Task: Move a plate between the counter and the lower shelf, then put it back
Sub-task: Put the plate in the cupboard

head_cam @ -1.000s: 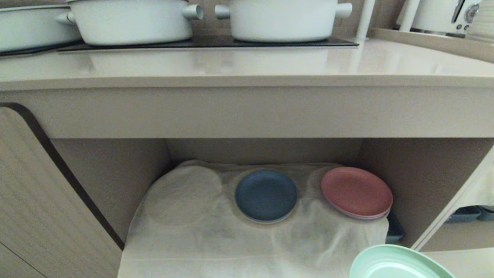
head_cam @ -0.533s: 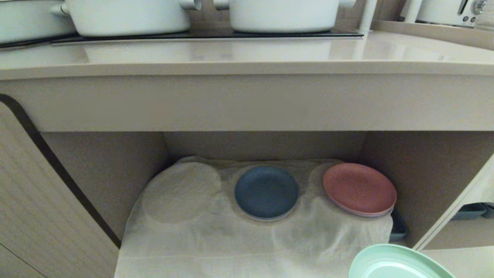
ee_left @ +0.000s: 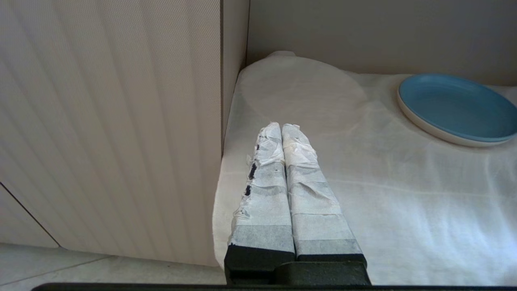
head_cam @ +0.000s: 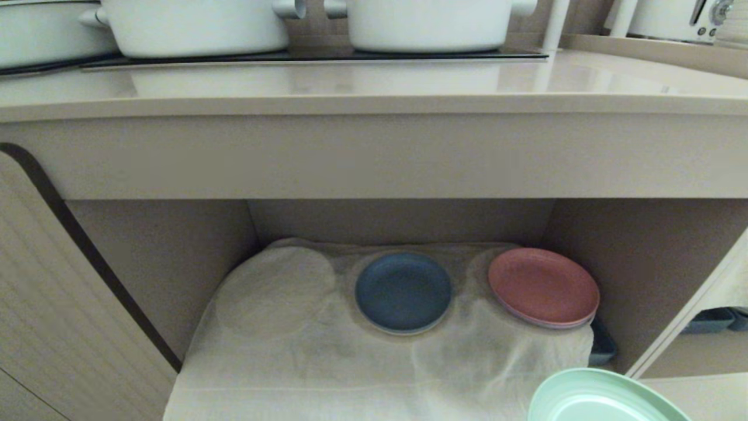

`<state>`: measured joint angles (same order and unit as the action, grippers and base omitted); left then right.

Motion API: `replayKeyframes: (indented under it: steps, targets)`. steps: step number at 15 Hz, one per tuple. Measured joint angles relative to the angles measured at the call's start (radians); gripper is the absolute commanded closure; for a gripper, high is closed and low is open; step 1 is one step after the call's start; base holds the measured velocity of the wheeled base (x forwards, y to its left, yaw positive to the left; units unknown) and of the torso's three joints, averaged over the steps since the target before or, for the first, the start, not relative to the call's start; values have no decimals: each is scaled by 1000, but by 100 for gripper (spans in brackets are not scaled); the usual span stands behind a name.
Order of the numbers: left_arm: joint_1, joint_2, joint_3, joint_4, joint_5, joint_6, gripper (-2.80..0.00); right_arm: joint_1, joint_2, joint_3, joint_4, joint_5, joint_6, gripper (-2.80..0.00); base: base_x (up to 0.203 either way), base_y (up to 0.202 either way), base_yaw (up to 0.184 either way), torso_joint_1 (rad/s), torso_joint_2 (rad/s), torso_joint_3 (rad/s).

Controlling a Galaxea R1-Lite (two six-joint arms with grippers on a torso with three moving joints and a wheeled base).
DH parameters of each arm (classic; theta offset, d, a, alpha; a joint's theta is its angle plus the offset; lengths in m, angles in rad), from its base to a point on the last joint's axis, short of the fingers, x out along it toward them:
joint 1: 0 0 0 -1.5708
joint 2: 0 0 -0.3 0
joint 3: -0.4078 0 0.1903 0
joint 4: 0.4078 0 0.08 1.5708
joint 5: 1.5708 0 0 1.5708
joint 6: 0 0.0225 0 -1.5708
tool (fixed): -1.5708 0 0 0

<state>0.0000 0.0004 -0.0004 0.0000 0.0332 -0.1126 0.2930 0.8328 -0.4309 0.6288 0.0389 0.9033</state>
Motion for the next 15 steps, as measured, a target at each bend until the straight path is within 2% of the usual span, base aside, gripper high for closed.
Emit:
replayKeyframes:
  steps: [15]
  targets:
    - [0, 0, 0, 0, 0, 0, 0, 4, -1, -12, 1, -4, -4, 0, 0, 0, 0, 0, 0, 0]
